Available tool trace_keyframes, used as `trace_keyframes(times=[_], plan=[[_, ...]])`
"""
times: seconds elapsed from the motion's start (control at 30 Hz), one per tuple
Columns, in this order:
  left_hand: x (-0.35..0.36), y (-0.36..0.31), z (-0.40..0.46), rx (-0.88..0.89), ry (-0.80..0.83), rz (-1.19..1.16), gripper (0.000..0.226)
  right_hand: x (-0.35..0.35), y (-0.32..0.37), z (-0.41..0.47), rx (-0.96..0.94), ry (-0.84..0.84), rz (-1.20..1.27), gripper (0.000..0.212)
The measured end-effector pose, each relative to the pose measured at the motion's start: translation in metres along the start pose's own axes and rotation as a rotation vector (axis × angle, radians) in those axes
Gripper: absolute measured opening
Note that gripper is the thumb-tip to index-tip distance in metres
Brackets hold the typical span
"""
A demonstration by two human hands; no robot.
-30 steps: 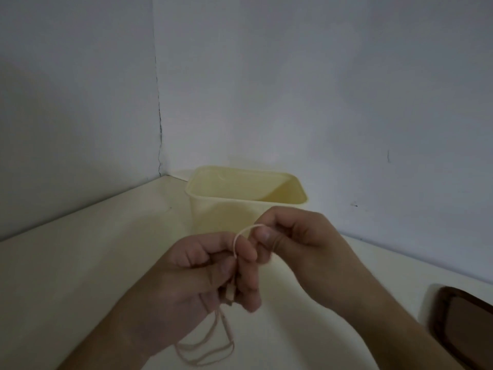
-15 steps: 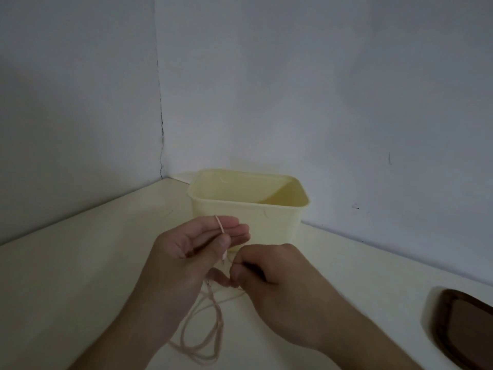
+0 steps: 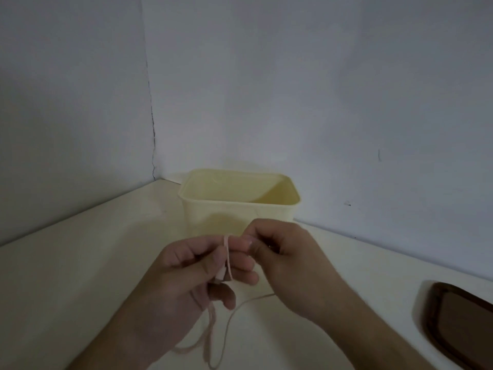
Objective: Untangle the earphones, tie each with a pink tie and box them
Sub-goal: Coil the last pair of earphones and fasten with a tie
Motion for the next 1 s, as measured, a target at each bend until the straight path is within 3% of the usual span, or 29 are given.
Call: trace_keyframes(times=[0.1, 0.17, 0.33, 0.47, 0.6, 0.7, 0.77, 0.87, 1.0], plan=[[-0.007, -0.01, -0.001, 0.107, -0.128, -0.02, 0.055, 0.023, 0.003, -0.004, -0.019, 0.121, -0.075, 0.027], [-0.015, -0.017, 0.0, 0.164, -0.239, 0.02, 0.034, 0.031, 0.008, -0.007, -0.055, 0.171, -0.159, 0.028], [-0.019, -0.023, -0.002, 0.229, -0.328, 0.432, 0.024, 0.027, 0.024, -0.012, -0.106, 0.234, -0.29, 0.023], [-0.008, -0.006, 0.003, 0.073, -0.126, 0.511, 0.018, -0.004, 0.026, -0.008, -0.103, 0.09, -0.212, 0.022], [0.002, 0.006, 0.0, -0.094, 0.034, 0.214, 0.027, -0.026, 0.012, -0.002, -0.048, -0.06, -0.035, 0.022], [0.005, 0.006, -0.002, -0.072, 0.1, 0.055, 0.036, -0.014, 0.003, 0.0, -0.02, -0.022, -0.015, 0.024], [0.003, 0.0, -0.002, -0.003, 0.044, -0.015, 0.046, 0.003, 0.004, -0.002, -0.032, 0.043, -0.045, 0.027], [-0.01, -0.013, -0.001, 0.127, -0.168, -0.075, 0.033, 0.028, 0.01, -0.008, -0.069, 0.156, -0.144, 0.023], [-0.019, -0.024, -0.001, 0.212, -0.313, 0.266, 0.026, 0.032, 0.017, -0.009, -0.098, 0.193, -0.261, 0.019]])
Point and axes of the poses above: each hand's wrist, its own z-axis towards the middle knuckle, its own x-axis out of the palm, y = z × x, the point moved 8 cm from there along z, towards the middle knuckle, and after that the axes turned 10 degrees about -z, right-handed, at the moved point
